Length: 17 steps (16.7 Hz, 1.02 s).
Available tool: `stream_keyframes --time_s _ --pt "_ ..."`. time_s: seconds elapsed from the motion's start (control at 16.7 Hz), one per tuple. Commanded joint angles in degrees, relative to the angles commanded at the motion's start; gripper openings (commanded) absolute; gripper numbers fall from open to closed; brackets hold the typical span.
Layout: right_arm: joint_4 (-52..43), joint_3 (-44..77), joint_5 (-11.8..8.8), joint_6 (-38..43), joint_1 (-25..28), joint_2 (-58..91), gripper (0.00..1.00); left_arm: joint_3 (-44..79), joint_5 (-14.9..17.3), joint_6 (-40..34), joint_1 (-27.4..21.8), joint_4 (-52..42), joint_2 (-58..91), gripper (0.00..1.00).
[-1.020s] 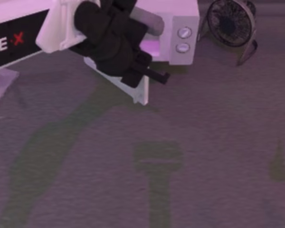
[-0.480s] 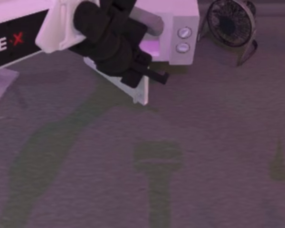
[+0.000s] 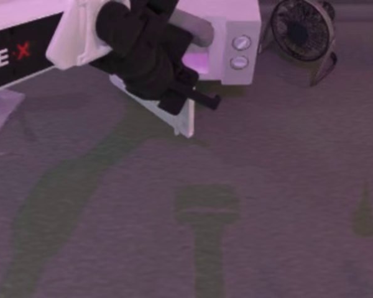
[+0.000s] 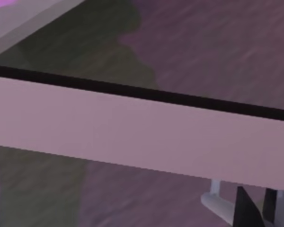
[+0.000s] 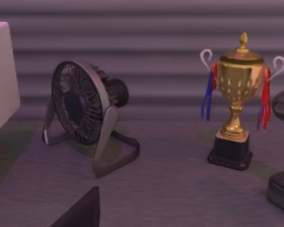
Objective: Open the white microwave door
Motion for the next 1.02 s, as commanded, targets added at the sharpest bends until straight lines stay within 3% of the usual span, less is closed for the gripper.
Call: stream_keyframes --time_s 0.54,1.02 --pt "0.0 0.0 0.0 0.0 0.0 0.0 1.0 -4.2 4.6 7.9 2.7 0.3 -3.5 0.0" --pt "0.0 0.0 0.0 0.0 0.0 0.0 1.0 -4.4 4.7 8.2 2.8 0.3 -3.6 0.0"
